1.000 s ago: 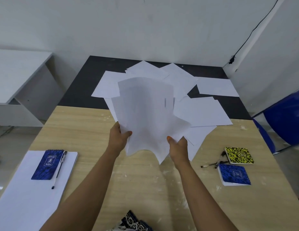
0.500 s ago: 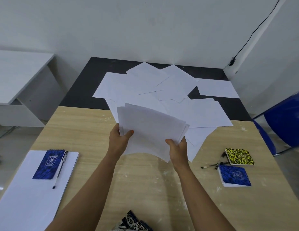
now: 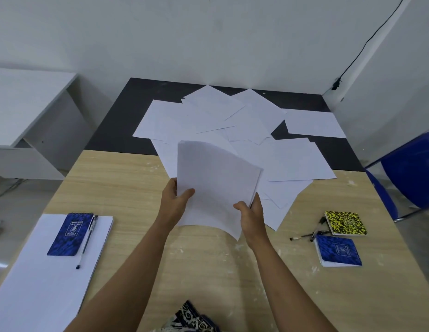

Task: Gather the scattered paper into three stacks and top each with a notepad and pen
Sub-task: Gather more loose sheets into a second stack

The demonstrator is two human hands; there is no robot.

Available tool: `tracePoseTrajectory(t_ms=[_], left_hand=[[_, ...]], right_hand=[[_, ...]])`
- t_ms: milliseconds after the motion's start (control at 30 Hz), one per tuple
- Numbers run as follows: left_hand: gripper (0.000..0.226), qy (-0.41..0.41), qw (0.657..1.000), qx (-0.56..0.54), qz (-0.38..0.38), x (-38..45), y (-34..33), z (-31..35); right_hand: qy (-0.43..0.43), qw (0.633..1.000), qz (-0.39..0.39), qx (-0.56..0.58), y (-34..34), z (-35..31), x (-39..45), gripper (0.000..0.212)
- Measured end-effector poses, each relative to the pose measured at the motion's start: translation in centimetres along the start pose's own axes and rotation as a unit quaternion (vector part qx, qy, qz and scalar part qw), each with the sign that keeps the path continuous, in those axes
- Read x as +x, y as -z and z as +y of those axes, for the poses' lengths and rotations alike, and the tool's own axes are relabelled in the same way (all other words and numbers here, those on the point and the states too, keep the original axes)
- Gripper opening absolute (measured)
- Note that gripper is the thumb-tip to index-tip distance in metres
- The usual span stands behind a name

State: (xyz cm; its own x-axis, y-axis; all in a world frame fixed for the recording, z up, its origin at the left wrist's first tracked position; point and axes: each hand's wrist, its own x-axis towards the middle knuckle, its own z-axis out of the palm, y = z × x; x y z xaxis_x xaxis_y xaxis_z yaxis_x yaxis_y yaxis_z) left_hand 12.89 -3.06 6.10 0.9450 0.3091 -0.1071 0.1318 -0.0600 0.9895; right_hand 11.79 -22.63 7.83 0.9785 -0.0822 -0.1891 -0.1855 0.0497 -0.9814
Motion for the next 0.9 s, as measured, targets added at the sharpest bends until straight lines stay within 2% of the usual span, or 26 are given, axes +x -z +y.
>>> tracePoseTrajectory(t_ms=[233, 333, 400, 567, 733, 800, 900], left_hand=[[0.029, -0.015, 1.000, 0.006, 0.008, 0.0, -0.3, -0.7], [0.026, 0.002, 1.000, -0.004, 0.027, 0.4, -0.2, -0.9], [0.027, 0.013, 0.999, -0.008, 0.034, 0.8, -0.1, -1.2], [0.029, 0.068, 0.995, -0.040, 0.059, 1.5, 0.0, -1.7], [0.033, 0.132, 0.989, -0.067, 0.015, 1.8, 0.8, -2.9], [0.036, 0.151, 0.987, -0.052, -0.003, 1.7, 1.0, -3.7], [0.037, 0.155, 0.988, -0.009, 0.004, 1.5, 1.2, -4.7]], right_hand=[[0.002, 1.000, -0.003, -0.002, 0.0, 0.8, 0.4, 0.030], [-0.020, 0.997, -0.012, -0.067, 0.3, 2.0, 1.2, 0.016], [-0.035, 0.993, -0.019, -0.107, 0.5, 3.2, 1.7, 0.015], [-0.042, 0.983, -0.012, -0.180, 0.8, 4.9, 2.2, 0.034], [-0.112, 0.973, -0.007, -0.202, 1.0, 5.7, 3.5, 0.046], [-0.121, 0.972, -0.016, -0.203, 0.9, 5.8, 4.2, 0.043], [-0.132, 0.966, -0.058, -0.214, 0.6, 5.6, 5.1, 0.026]])
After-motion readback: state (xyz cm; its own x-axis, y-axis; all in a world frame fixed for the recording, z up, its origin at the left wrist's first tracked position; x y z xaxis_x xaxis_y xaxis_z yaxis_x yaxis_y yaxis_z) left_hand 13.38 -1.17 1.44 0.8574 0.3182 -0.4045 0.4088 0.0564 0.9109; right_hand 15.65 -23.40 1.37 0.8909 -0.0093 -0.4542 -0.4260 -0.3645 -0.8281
